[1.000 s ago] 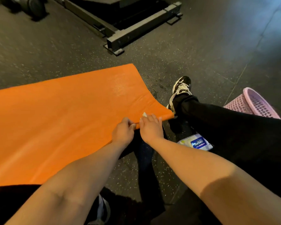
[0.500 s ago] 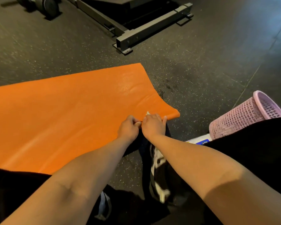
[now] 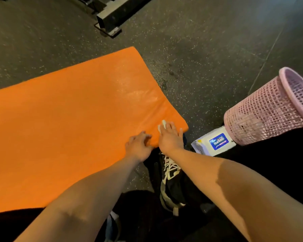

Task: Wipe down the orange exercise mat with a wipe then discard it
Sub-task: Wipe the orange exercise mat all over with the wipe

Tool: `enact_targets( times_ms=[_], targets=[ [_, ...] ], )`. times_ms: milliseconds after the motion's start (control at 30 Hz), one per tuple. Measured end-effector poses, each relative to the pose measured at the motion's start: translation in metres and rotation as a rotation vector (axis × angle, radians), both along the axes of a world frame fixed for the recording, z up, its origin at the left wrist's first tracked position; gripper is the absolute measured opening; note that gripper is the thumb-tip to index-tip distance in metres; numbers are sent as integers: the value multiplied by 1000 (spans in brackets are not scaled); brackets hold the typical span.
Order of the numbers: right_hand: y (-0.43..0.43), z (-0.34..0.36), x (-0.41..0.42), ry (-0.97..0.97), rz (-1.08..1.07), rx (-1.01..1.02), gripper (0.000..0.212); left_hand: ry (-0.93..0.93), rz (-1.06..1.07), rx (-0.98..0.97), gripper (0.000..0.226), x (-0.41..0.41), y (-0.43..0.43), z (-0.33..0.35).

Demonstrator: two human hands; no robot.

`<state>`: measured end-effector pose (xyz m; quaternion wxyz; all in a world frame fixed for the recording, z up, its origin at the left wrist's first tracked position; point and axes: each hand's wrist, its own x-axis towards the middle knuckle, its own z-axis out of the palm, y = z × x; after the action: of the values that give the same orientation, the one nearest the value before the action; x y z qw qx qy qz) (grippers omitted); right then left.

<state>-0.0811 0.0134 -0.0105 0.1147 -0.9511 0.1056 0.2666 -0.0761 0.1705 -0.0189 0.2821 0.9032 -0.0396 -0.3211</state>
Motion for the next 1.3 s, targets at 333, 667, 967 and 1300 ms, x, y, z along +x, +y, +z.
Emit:
enact_targets(
  times_ms=[333,667,967,1300],
  targets=[
    [12,-17,60,99,19,-65,64,-79,-38,235,48,55,-11,-20],
    [77,-56,155,-60,266,195,61,-199,101,232,58,117,36,-53],
    [91,-80,215,-183,112,132,72,-251,227,293,50,190,67,-69],
    [36,-83,235,-221,-249,-58,64,-248,31,305,55,213,45,-71]
  ],
)
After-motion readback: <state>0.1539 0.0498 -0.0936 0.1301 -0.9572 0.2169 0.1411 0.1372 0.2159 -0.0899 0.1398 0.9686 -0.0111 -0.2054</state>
